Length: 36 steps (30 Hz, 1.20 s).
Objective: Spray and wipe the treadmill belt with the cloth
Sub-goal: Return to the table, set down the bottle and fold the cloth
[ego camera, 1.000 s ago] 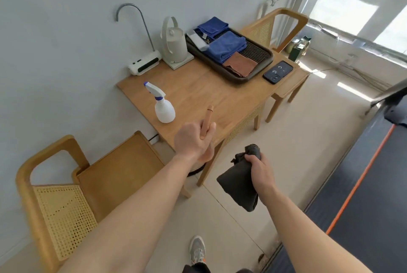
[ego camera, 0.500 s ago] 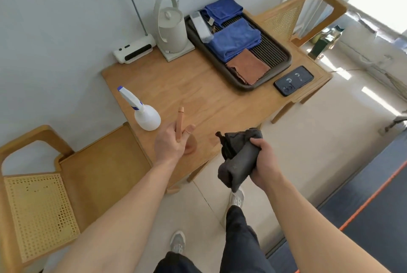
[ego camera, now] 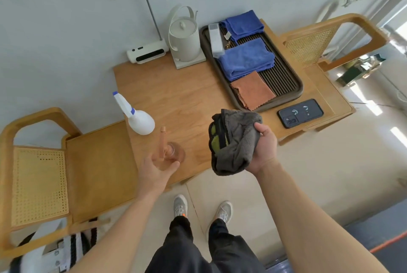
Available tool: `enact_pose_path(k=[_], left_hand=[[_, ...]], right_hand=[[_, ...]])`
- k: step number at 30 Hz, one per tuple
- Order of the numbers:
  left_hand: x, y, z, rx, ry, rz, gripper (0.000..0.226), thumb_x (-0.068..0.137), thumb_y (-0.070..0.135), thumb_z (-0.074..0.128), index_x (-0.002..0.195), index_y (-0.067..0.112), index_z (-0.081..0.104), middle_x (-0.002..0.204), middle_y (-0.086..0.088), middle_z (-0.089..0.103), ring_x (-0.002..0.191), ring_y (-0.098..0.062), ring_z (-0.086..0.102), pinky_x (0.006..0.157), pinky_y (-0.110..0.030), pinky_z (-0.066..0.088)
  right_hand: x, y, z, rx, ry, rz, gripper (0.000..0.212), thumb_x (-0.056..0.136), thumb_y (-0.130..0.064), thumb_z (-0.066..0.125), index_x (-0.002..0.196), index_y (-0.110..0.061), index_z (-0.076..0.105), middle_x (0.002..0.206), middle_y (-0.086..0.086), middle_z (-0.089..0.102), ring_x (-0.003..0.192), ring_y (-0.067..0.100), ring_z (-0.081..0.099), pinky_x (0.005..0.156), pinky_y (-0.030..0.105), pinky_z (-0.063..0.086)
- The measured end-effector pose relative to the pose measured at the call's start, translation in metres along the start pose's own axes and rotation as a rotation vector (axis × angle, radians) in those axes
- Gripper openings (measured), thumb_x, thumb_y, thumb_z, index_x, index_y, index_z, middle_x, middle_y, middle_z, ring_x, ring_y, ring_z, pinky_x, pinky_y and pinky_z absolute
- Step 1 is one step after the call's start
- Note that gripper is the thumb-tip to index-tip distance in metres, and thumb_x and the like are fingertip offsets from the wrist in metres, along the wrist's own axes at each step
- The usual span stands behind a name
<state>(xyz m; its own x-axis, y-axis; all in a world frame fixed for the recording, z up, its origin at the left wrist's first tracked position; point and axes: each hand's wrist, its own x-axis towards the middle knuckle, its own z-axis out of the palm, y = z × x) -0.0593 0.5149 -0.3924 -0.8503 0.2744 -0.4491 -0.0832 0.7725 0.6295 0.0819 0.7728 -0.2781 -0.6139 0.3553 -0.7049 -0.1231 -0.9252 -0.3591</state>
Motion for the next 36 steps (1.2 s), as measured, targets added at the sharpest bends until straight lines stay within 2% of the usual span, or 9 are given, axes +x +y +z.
enact_pose_path(k=[4,8,14,21,25,28,31,33,36], left_hand=[[-0.052,-0.018,0.012,0.19,-0.355,-0.22,0.034,0.098,0.046,0.057,0.086,0.015,0.06,0.083,0.002,0.066,0.071,-0.016,0.06,0.067,-0.039,0.05],[-0.056,0.025,0.043,0.015,-0.666,-0.229,0.039,0.1,0.046,0.052,0.086,0.013,0.066,0.083,-0.004,0.07,0.065,-0.014,0.059,0.064,-0.033,0.044],[-0.018,0.148,0.057,-0.899,-0.715,-0.258,0.087,0.085,0.086,0.04,0.14,0.022,0.065,0.14,-0.005,0.069,0.133,-0.025,0.062,0.113,-0.048,0.046],[0.003,0.183,0.049,-0.764,-0.645,-0.096,0.041,0.095,0.03,0.075,0.131,0.013,0.067,0.126,-0.011,0.076,0.117,-0.029,0.071,0.086,-0.036,0.06],[0.006,0.188,0.052,-0.851,-0.603,-0.069,0.044,0.089,0.028,0.081,0.129,0.017,0.067,0.124,-0.01,0.076,0.118,-0.03,0.071,0.101,-0.048,0.058],[0.01,0.195,0.048,-0.82,-0.571,-0.018,0.037,0.088,0.023,0.082,0.122,0.025,0.068,0.119,-0.006,0.078,0.114,-0.028,0.073,0.1,-0.048,0.058],[0.012,0.201,0.046,-0.753,-0.56,0.031,0.049,0.083,0.022,0.086,0.128,0.023,0.065,0.119,-0.006,0.077,0.112,-0.028,0.073,0.102,-0.052,0.057],[0.013,0.206,0.043,-0.747,-0.555,0.058,0.061,0.074,0.028,0.09,0.129,0.021,0.065,0.119,-0.008,0.077,0.112,-0.029,0.073,0.103,-0.054,0.055],[0.017,0.211,0.038,-0.758,-0.547,0.075,0.076,0.061,0.035,0.092,0.13,0.022,0.064,0.121,-0.007,0.077,0.114,-0.028,0.073,0.104,-0.054,0.055]], right_hand=[[0.009,-0.009,0.011,0.012,-0.074,-0.018,0.059,0.094,-0.051,0.045,0.124,-0.005,0.067,0.122,0.02,0.07,0.101,0.038,0.07,0.09,0.047,0.055],[0.017,-0.008,0.02,-0.085,-0.095,-0.018,0.051,0.094,-0.044,0.053,0.121,-0.002,0.068,0.115,0.022,0.071,0.095,0.036,0.072,0.085,0.046,0.06],[0.028,-0.01,0.028,-0.169,-0.014,-0.04,0.038,0.096,-0.029,0.048,0.114,-0.001,0.066,0.104,0.019,0.073,0.087,0.033,0.071,0.085,0.043,0.056],[0.039,-0.024,0.037,-0.363,0.061,0.034,0.053,0.088,-0.034,0.061,0.128,0.0,0.062,0.126,0.026,0.068,0.115,0.042,0.067,0.098,0.054,0.055],[0.042,-0.04,0.047,-0.707,0.155,-0.286,0.02,0.091,-0.012,0.062,0.111,-0.012,0.065,0.109,0.013,0.071,0.099,0.028,0.07,0.083,0.041,0.061],[0.043,-0.057,0.042,-1.079,0.137,-0.407,0.048,0.088,-0.006,0.066,0.129,-0.03,0.054,0.117,0.0,0.06,0.103,0.016,0.062,0.079,0.03,0.055],[0.047,-0.062,0.039,-1.425,0.099,-0.496,0.058,0.083,-0.007,0.07,0.133,-0.035,0.057,0.128,-0.001,0.054,0.117,0.016,0.055,0.103,0.038,0.05],[0.047,-0.061,0.042,-1.446,0.159,-0.533,0.054,0.084,-0.013,0.073,0.132,-0.033,0.059,0.13,0.0,0.045,0.121,0.015,0.049,0.108,0.037,0.045],[0.042,-0.056,0.049,-1.236,0.338,-0.461,0.039,0.088,-0.023,0.074,0.123,-0.023,0.056,0.122,0.006,0.055,0.103,0.015,0.059,0.088,0.037,0.056]])
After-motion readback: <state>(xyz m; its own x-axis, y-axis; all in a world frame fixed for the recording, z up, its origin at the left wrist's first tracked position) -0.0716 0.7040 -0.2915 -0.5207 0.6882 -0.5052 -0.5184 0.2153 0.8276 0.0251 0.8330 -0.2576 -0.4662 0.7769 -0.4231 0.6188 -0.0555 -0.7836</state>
